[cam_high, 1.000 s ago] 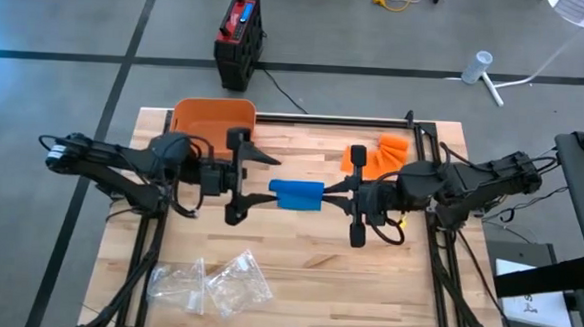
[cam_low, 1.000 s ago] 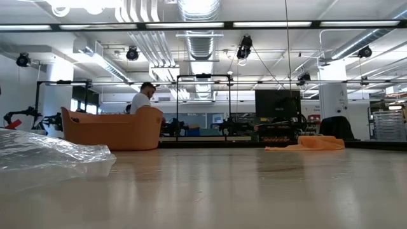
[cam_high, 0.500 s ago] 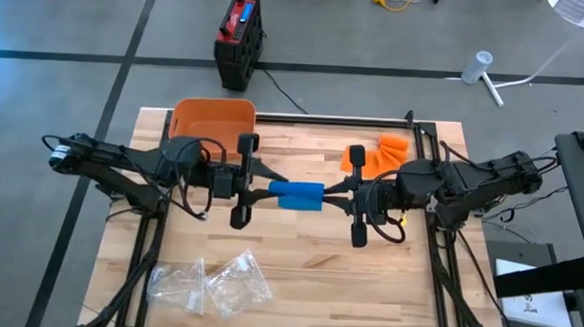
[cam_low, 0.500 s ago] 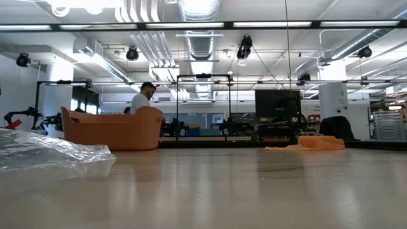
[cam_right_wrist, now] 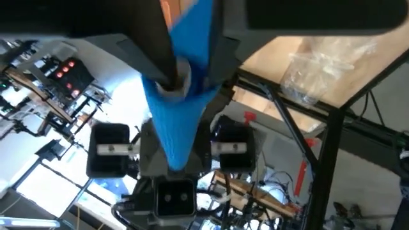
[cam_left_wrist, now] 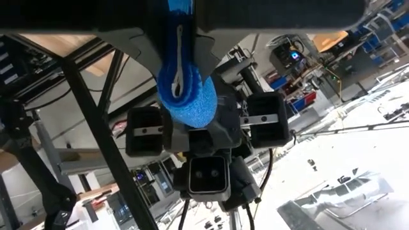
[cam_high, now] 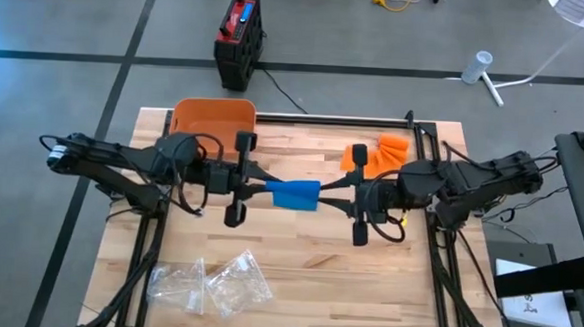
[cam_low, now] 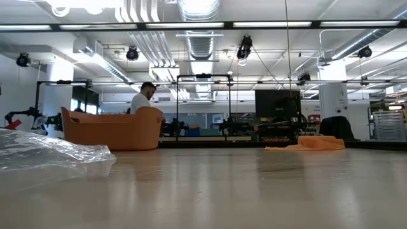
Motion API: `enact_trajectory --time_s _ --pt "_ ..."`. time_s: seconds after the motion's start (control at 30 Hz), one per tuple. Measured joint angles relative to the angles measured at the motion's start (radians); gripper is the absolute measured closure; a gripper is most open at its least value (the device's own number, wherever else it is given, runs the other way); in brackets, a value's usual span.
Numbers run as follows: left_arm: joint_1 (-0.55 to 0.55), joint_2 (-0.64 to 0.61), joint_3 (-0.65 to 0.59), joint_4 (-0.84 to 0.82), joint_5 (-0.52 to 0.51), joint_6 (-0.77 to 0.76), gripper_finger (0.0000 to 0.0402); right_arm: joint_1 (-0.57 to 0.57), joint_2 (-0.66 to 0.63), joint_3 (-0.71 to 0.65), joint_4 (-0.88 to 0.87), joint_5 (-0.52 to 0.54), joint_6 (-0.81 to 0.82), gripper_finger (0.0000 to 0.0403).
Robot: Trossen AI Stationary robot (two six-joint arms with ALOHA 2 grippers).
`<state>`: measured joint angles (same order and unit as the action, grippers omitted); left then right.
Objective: Roll bandage
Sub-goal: Roll the blue bandage
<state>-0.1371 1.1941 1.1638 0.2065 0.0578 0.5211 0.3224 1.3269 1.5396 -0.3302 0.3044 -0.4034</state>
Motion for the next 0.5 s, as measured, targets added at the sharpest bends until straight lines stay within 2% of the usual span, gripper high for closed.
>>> enact_trajectory --time_s 0.23,0.37,0.5 --pt "0.0 -0.076 -0.011 -0.002 0.008 -0.033 0.0387 0.008 -0.051 0.019 -0.048 0.006 0.014 0.0262" --pt "0.0 -0.092 -0.017 -0.007 0.025 -0.034 0.0387 0.014 -0.04 0.014 -0.013 0.007 0.024 0.0259" --pt "0.0 -0.096 -0.018 0.012 0.055 -0.033 0.0387 0.03 -0.002 0.009 0.08 0.01 -0.037 0.0272"
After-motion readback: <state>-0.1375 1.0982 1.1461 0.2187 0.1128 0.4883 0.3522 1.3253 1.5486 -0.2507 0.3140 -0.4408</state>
